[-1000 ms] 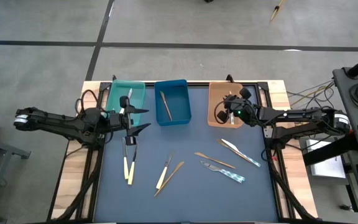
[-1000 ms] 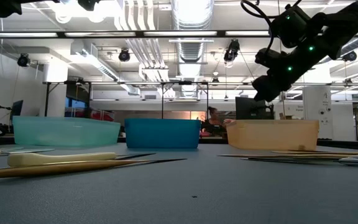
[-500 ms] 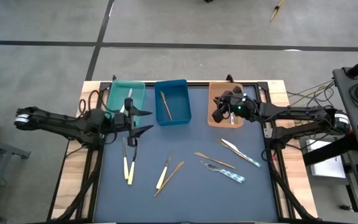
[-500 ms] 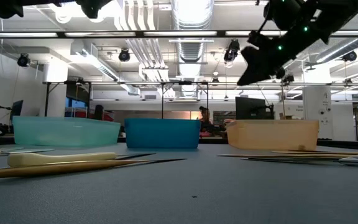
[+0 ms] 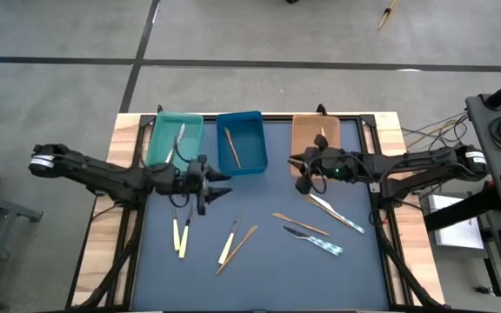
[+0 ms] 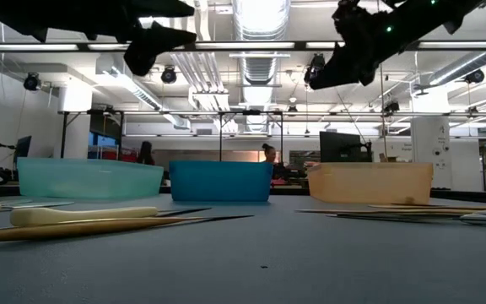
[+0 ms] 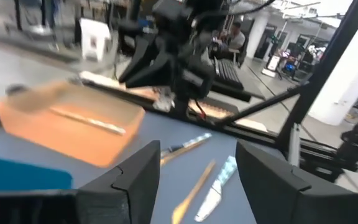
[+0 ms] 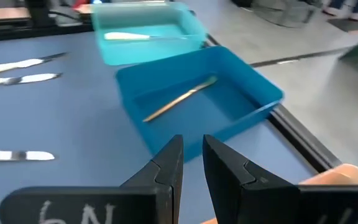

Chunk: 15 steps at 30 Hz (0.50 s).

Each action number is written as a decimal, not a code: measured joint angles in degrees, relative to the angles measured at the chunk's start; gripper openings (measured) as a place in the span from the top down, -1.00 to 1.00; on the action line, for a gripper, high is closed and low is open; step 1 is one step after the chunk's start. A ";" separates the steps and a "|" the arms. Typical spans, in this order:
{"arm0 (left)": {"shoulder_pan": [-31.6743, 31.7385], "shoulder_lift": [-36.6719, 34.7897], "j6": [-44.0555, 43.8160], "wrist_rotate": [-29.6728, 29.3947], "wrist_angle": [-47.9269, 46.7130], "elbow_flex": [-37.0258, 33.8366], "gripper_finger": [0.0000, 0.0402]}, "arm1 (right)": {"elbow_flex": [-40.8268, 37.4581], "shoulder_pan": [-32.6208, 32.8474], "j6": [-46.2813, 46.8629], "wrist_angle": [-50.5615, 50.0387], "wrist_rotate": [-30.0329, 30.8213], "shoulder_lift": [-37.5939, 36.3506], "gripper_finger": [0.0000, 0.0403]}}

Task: Sort silverware by color (type)
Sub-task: Put the gold table knife into the blue bin

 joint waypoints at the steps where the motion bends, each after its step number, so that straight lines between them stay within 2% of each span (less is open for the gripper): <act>1: -0.51 1.01 -1.05 0.00 -0.10 0.34 0.07 | 0.00 1.13 0.01 0.00 0.02 0.00 0.73; 7: -3.70 6.94 -3.95 0.00 -2.83 4.10 0.17 | 0.00 7.40 4.02 -0.34 -0.02 0.00 0.73; 15: -5.29 12.57 -4.94 -0.02 -14.80 10.87 0.24 | 0.74 14.11 12.36 -2.69 -0.48 0.02 0.73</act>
